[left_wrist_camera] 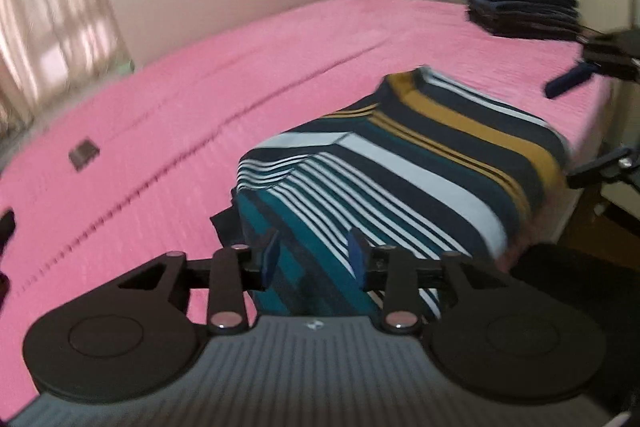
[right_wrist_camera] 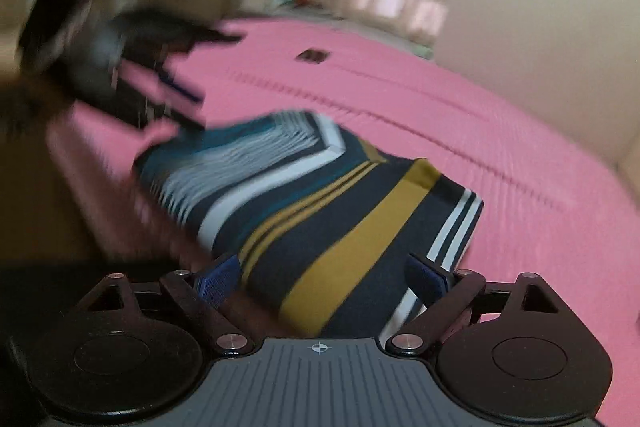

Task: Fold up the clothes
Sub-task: 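Grasp the folded sweater with both grippers and lift it off the bed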

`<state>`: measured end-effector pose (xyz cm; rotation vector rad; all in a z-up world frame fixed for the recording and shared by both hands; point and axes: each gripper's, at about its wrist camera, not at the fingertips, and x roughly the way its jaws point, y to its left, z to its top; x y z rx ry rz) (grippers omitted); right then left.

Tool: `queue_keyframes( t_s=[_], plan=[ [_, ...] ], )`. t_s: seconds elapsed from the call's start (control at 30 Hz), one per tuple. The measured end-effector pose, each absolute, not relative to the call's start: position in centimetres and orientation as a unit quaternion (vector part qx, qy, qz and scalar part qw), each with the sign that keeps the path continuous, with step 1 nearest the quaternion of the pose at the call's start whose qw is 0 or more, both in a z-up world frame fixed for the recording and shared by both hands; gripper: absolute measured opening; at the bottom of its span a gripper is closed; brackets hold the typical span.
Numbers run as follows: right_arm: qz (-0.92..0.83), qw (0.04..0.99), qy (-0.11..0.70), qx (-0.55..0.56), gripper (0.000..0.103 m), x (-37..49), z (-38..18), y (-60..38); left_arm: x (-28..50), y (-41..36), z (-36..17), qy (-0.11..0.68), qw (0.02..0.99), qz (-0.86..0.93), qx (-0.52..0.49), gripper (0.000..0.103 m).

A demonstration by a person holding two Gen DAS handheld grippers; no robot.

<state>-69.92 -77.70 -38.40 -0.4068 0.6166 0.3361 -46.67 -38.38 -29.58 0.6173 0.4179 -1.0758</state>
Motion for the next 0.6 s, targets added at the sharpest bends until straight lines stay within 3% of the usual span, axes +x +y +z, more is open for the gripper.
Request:
queue_keyframes(
  t_s=[0.23,0.3,0.4,0.47,0.6],
  plan=[
    [0.166,0.859,0.322,-0.362,0.091,-69.7,-43.1,-74.9,-52.3,-37.4,-32.3,0.135,0.745,-0.528,0.384,0.044],
    [0.163,0.85,0.321,-0.386,0.073,-69.0,-44.2,-74.5,-53.0,-37.9,-33.1,0.127,0.736,-0.521,0.413,0.044],
    [0.152,0.852,0.325,-0.381,0.062,-68.0,-44.4,-74.9,-53.7,-39.1,-34.5,0.095,0.721,-0.508,0.461,0.049],
    [0.153,0.858,0.327,-0.366,0.048,-67.6,-43.9,-75.3,-54.1,-40.0,-35.4,0.071,0.705,-0.5,0.499,0.053],
    [0.149,0.884,0.317,-0.311,0.044,-67.7,-40.6,-76.4,-55.1,-41.9,-37.4,0.008,0.662,-0.474,0.581,0.053]
  ],
)
